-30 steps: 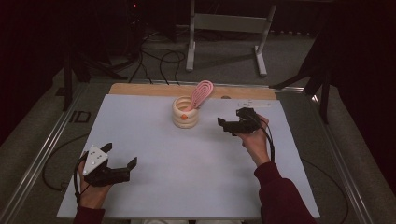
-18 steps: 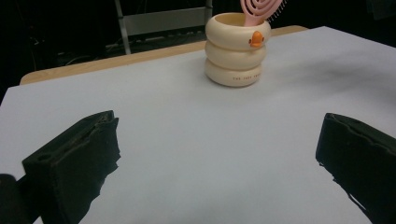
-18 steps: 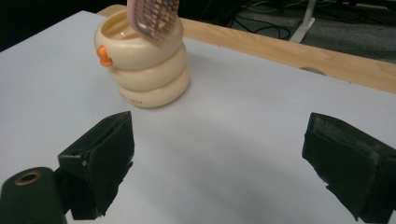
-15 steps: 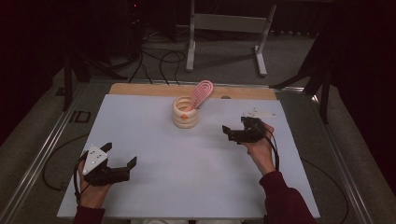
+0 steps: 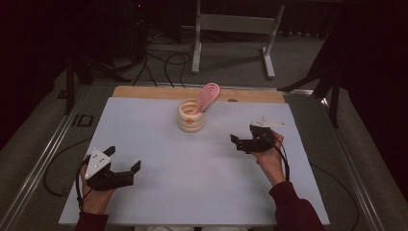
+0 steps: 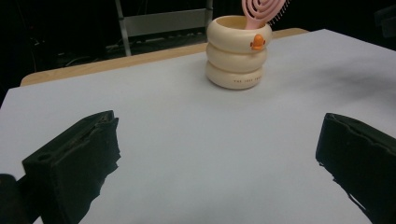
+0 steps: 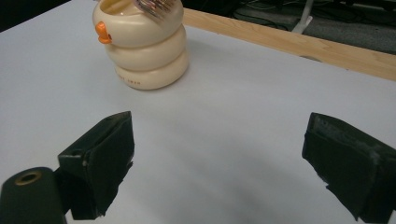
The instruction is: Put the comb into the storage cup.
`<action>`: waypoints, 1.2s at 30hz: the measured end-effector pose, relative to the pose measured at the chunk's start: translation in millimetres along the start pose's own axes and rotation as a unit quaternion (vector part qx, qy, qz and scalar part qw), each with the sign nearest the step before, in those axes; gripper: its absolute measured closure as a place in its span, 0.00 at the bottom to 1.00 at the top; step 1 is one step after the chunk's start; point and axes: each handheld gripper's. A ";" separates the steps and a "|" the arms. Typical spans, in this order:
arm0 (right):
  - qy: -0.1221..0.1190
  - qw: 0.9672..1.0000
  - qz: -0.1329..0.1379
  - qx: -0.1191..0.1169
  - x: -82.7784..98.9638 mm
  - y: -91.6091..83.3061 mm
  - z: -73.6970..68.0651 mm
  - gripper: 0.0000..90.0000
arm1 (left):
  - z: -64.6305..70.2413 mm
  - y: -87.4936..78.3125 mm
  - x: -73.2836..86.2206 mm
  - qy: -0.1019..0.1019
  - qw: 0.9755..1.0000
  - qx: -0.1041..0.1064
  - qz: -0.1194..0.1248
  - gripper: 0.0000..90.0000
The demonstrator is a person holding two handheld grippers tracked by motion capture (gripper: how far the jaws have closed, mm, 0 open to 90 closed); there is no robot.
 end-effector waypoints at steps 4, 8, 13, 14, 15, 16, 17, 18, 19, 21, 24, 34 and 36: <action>0.001 1.000 0.006 -0.001 2.2 -6.6 1.0 0.10 | -2.2 -1.5 -1.0 -0.005 1.000 0.000 0.005 0.00; 0.002 1.000 0.017 -0.004 9.3 -14.1 1.4 0.10 | -4.1 -1.4 -0.9 -0.005 1.000 0.002 0.002 0.00; 0.005 1.000 0.024 0.001 21.4 -21.8 3.7 0.10 | -5.3 -0.7 -1.3 -0.006 1.000 0.003 0.002 0.00; 0.006 1.000 0.025 0.003 23.6 -23.4 3.7 0.10 | -5.4 -0.6 -1.5 -0.006 1.000 0.004 0.002 0.00; 0.008 1.000 0.024 0.004 25.1 -24.5 3.8 0.10 | -5.6 -0.5 -1.6 -0.005 1.000 0.004 0.001 0.00; 0.006 1.000 0.025 0.005 26.4 -26.1 3.8 0.10 | -5.8 -0.5 -1.7 -0.006 1.000 0.004 0.002 0.00; 0.005 1.000 0.025 0.006 27.4 -28.2 3.0 0.10 | -6.3 -0.5 -1.7 -0.006 1.000 0.004 0.002 0.00; 0.005 1.000 0.025 0.006 27.4 -28.2 3.0 0.10 | -6.3 -0.5 -1.7 -0.006 1.000 0.004 0.002 0.00; 0.003 1.000 0.027 0.006 28.2 -30.0 2.3 0.10 | -7.4 -0.9 -2.0 -0.005 1.000 0.003 0.002 0.00; -0.004 0.999 0.035 0.008 29.5 -35.9 -0.6 0.10 | -8.8 -1.7 -2.5 -0.007 1.000 0.003 0.004 0.00; -0.007 0.999 0.045 0.009 31.7 -39.3 -2.1 0.10 | -9.7 -2.5 -3.0 -0.009 1.000 0.003 0.006 0.00; -0.001 0.998 0.065 0.020 55.9 -59.7 -0.3 0.10 | -14.5 -4.8 -2.7 -0.011 1.000 0.003 0.008 0.00; 0.000 0.997 0.077 0.025 60.0 -63.5 0.2 0.10 | -14.6 -5.0 -2.1 -0.013 1.000 0.003 0.010 0.00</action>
Point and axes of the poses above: each handheld gripper's, and its own axes: y roughly forward along the jaws, x roughly out of its underside, z roughly to its right, and after that the axes turned 5 degrees about x, right-handed
